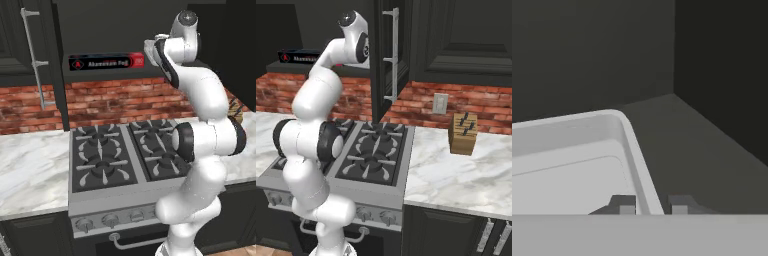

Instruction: Retrieve the tupperware and aluminum foil from the cabinet and place them on the dining counter near the plate with onion and eggplant to prepare for storing leftovers.

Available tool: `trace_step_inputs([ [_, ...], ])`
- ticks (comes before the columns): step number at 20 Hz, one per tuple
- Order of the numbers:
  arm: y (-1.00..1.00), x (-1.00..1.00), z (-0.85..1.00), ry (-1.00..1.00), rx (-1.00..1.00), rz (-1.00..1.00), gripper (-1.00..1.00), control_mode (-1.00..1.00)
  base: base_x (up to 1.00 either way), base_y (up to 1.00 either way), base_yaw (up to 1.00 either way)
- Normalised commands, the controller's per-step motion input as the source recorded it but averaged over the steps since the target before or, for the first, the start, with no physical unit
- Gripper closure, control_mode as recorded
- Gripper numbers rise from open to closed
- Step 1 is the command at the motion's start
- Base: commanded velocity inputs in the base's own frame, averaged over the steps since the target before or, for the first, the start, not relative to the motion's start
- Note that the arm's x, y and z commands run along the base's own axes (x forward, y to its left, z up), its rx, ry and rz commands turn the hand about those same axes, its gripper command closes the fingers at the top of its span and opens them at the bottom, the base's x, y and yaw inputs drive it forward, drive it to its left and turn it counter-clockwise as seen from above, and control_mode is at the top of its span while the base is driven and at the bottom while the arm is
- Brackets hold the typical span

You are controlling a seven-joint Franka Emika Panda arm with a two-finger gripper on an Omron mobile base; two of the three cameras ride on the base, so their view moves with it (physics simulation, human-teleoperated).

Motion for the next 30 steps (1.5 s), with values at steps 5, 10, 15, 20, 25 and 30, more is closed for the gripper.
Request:
trace_step_inputs([
  [5,-0.02,-1.00,-0.28,-0.47,-0.06,0.00,1.00,-1.00,0.00,0.00,0.00],
  [10,0.00,-1.00,0.23,-0.14,-0.01,0.00,1.00,-1.00,0.00,0.00,0.00],
  [15,0.06,-1.00,0.10,0.11,-0.04,0.00,1.00,-1.00,0.00,0.00,0.00],
  [20,0.17,-1.00,-0.14,0.28,-0.08,0.00,1.00,-1.00,0.00,0.00,0.00],
  [25,0.23,-1.00,-0.60,0.47,-0.11,0.00,1.00,-1.00,0.00,0.00,0.00],
  [30,0.02,-0.70,-0.63,0.33,-0.11,-0.10,1.00,-1.00,0.00,0.00,0.00],
])
